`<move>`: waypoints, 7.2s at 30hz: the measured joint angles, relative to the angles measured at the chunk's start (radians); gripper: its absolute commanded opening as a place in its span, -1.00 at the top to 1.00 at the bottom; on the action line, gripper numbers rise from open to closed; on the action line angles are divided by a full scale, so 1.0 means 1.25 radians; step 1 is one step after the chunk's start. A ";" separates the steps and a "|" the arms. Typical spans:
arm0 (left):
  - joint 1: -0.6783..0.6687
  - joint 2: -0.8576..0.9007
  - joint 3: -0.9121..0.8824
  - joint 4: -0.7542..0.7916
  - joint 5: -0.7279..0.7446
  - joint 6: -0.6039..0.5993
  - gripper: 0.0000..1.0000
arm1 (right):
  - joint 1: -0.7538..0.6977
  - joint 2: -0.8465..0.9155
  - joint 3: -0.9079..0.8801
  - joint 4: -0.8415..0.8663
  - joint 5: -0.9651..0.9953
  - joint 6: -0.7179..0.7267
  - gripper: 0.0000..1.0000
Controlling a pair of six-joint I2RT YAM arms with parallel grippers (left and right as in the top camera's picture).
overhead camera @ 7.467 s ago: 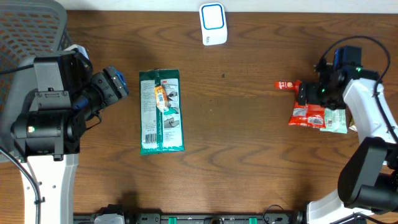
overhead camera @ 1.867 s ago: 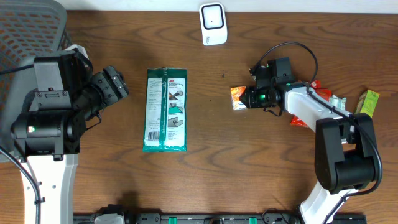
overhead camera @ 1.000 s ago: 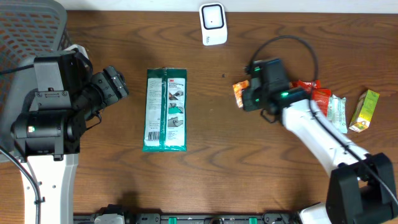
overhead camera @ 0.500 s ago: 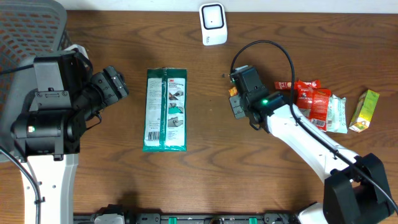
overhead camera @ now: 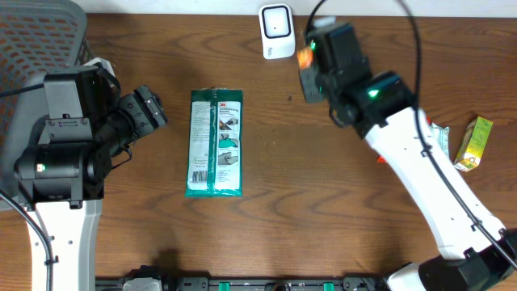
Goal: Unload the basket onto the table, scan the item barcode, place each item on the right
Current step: 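Lift the orange box up to the scanner window, then hold the orange box in front of the scanner, then carry the box right and drop it onto the item pile, then move the right gripper left to the green 3M glove packet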
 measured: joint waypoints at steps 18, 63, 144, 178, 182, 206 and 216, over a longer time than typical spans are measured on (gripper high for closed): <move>0.000 0.001 0.000 0.001 0.000 0.000 -0.71 | 0.000 0.470 0.382 0.313 0.238 -0.274 0.98; 0.000 0.001 0.000 0.001 0.000 0.000 -0.71 | 0.026 0.750 0.382 0.609 0.396 -0.709 0.98; 0.000 0.002 0.000 0.001 0.000 0.000 -0.71 | -0.387 0.284 -0.209 -0.170 -0.077 0.043 -0.64; 0.000 0.002 0.000 0.001 0.000 0.000 -0.71 | -0.028 0.272 -0.227 0.145 -0.508 0.040 -0.98; 0.000 0.002 0.000 0.001 0.000 0.000 -0.72 | 0.031 0.272 -0.273 0.226 -0.482 0.048 -0.98; 0.000 0.002 0.000 0.001 0.000 0.000 -0.71 | 0.101 0.272 -0.286 0.250 -0.352 0.061 -0.98; 0.000 0.002 0.000 0.001 0.000 0.000 -0.71 | 0.101 0.272 -0.286 0.249 -0.352 0.061 -0.99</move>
